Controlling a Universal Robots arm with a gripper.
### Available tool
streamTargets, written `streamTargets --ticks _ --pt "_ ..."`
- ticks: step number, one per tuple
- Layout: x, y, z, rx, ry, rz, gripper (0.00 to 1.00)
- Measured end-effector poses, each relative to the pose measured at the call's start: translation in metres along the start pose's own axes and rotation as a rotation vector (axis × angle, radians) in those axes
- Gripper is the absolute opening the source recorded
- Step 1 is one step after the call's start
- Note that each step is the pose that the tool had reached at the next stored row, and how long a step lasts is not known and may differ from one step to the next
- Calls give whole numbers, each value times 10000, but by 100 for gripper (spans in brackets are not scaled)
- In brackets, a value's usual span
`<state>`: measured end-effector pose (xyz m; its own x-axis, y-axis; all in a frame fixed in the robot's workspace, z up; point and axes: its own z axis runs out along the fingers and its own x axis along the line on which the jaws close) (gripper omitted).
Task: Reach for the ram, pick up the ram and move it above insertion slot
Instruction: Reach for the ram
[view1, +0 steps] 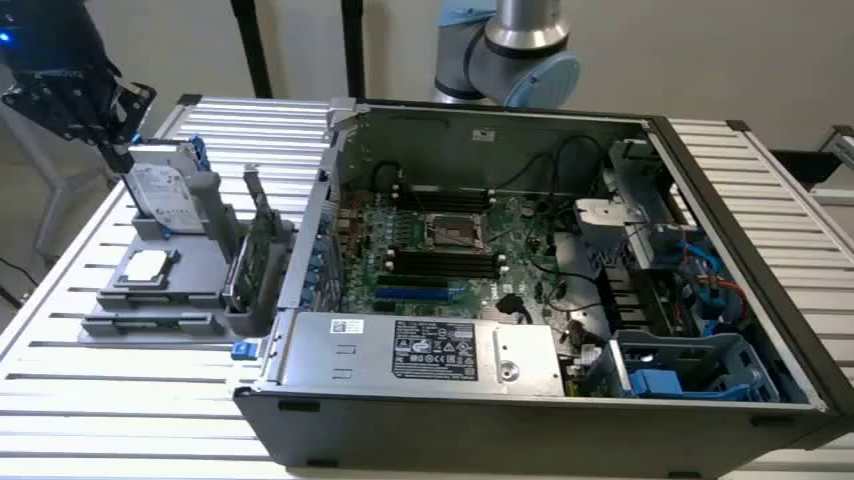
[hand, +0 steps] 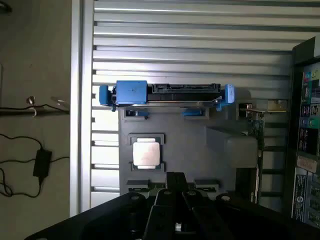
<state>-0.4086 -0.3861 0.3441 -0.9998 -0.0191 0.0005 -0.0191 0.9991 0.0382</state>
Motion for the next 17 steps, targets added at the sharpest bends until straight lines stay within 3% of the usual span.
streamTargets --ticks 12,17 --pt "0 0 -1 1 0 0 11" --pt "-3 -98 -4 0 0 0 11"
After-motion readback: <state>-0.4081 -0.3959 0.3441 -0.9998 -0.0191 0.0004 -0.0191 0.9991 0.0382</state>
